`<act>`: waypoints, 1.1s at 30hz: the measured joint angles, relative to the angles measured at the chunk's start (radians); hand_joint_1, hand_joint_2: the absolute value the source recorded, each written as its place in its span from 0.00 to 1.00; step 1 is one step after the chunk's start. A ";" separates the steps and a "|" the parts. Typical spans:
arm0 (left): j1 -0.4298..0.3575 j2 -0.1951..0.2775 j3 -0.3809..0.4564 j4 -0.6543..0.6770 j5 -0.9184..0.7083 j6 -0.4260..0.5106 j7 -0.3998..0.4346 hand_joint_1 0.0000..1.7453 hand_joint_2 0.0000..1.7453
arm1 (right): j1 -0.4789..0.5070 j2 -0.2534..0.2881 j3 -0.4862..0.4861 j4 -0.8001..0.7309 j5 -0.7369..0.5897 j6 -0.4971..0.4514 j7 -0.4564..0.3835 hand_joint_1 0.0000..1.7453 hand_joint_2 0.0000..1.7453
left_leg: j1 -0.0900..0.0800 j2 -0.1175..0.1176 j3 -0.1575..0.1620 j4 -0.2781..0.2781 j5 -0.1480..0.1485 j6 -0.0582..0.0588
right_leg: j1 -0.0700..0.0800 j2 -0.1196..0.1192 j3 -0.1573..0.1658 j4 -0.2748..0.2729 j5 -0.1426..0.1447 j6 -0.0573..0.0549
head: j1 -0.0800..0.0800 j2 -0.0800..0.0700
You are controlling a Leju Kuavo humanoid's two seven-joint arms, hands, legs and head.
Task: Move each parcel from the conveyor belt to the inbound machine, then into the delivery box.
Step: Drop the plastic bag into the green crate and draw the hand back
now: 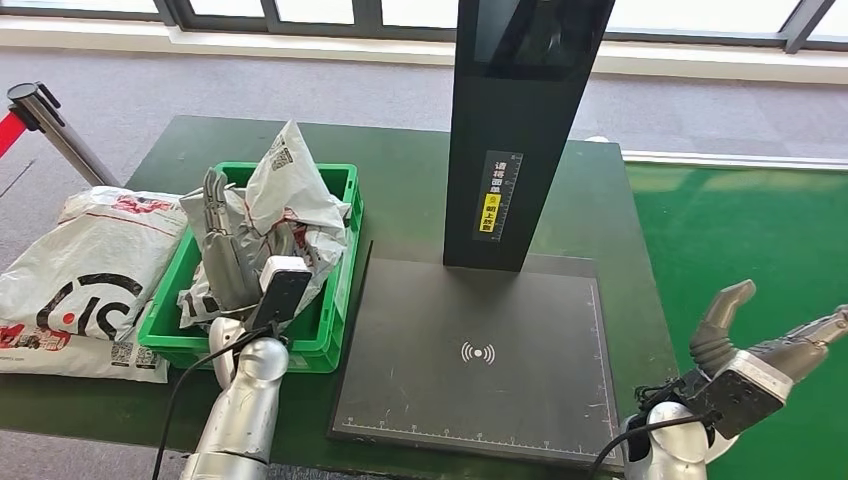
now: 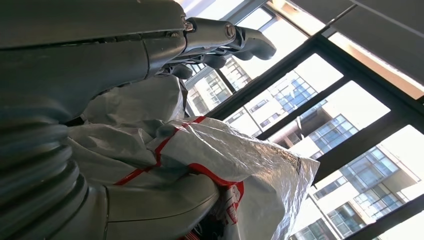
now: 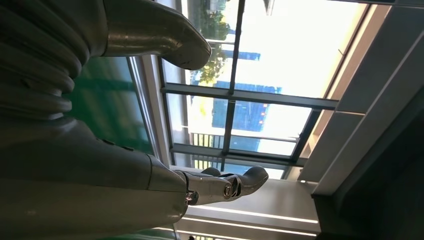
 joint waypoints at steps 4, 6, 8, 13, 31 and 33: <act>0.000 0.000 -0.006 0.000 0.016 0.000 -0.010 0.00 1.00 | 0.001 0.000 0.000 0.000 0.000 0.000 0.000 0.00 1.00 | 0.000 0.000 0.000 0.000 0.000 0.000 | 0.000 0.000 0.000 0.000 0.000 0.000 | 0.000 0.000; 0.000 0.000 -0.010 0.000 0.036 0.000 -0.024 0.00 1.00 | 0.001 0.000 0.000 0.000 0.000 0.000 0.000 0.00 1.00 | 0.000 0.000 0.000 0.000 0.000 0.000 | 0.000 0.000 0.000 0.000 0.000 0.000 | 0.000 0.000; 0.000 0.000 -0.016 -0.002 0.061 0.000 -0.041 0.00 1.00 | 0.002 0.000 0.000 0.000 0.000 0.000 0.000 0.00 1.00 | 0.000 0.000 0.000 0.000 0.000 0.000 | 0.000 0.000 0.000 0.000 0.000 0.000 | 0.000 0.000; 0.000 0.000 -0.021 -0.010 0.085 0.000 -0.060 0.00 1.00 | 0.004 0.000 0.000 0.000 0.000 0.000 0.000 0.00 1.00 | 0.000 0.000 0.000 0.000 0.000 0.000 | 0.000 0.000 0.000 0.000 0.000 0.000 | 0.000 0.000; 0.048 0.017 -0.066 -0.098 0.413 -0.302 -0.152 0.00 1.00 | 0.016 -0.014 0.000 0.000 -0.026 0.000 0.000 0.00 1.00 | 0.000 0.000 0.000 0.000 0.000 0.000 | 0.000 0.000 0.000 0.000 0.000 0.000 | 0.000 0.000; 0.049 0.018 -0.067 -0.100 0.413 -0.302 -0.152 0.00 1.00 | 0.016 -0.014 0.000 0.000 -0.026 0.000 0.000 0.00 1.00 | 0.000 0.000 0.000 0.000 0.000 0.000 | 0.000 0.000 0.000 0.000 0.000 0.000 | 0.000 0.000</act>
